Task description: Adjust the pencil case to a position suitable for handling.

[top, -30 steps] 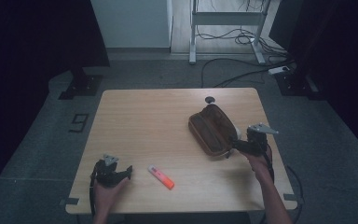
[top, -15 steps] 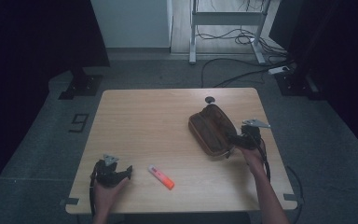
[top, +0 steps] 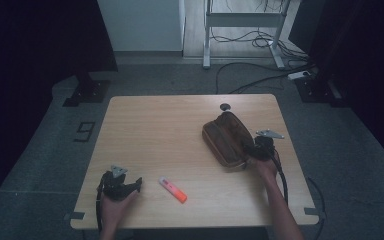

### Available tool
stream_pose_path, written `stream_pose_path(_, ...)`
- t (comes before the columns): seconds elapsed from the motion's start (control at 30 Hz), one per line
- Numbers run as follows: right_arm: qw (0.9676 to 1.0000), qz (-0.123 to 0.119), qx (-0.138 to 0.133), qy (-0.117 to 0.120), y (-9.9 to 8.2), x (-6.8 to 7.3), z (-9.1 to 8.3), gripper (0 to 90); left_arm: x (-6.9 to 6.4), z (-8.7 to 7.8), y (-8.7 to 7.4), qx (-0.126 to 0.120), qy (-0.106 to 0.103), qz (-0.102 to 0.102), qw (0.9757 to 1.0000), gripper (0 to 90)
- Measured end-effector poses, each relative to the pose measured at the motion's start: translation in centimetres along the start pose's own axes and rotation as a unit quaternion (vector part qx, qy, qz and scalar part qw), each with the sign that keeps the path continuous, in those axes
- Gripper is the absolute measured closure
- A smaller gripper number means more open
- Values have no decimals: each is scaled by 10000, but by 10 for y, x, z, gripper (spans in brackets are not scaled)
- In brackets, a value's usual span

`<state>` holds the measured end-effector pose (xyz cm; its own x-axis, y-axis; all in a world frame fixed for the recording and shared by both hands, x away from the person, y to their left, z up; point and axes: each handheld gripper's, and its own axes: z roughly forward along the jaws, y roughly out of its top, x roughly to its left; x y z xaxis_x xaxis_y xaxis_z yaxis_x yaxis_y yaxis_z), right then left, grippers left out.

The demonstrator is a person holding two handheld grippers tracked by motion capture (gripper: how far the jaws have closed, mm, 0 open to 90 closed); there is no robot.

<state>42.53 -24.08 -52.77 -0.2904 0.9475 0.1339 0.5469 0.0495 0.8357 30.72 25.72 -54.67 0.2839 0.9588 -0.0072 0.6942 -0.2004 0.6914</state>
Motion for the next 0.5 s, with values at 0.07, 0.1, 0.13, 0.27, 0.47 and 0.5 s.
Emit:
stream_pose_path(0.07, 9999, 104, 33, 70, -3, -2, 2, 508, 0, 0, 0, -1, 5, -1, 10000, 162)
stream_pose_path(0.1, 9998, 148, 83, 136, -5, -4, 4, 545, 0, 0, 0, -2, 0, 0, 10000, 162)
stream_pose_path(0.13, 9995, 207, 122, 180, -6, -5, 5, 582, 0, 0, 0, 0, 0, 0, 10000, 162)
stream_pose_path(0.27, 9993, 226, 187, 238, -8, -7, 8, 705, 0, 0, 0, -1, 5, 0, 10000, 162)
stream_pose_path(0.47, 9991, 276, 165, 266, -8, -7, 7, 768, 0, 0, 0, -2, 5, -1, 10000, 162)
stream_pose_path(0.5, 9990, 288, 158, 296, -8, -8, 7, 774, 0, 0, 0, -2, 1, -1, 10000, 162)
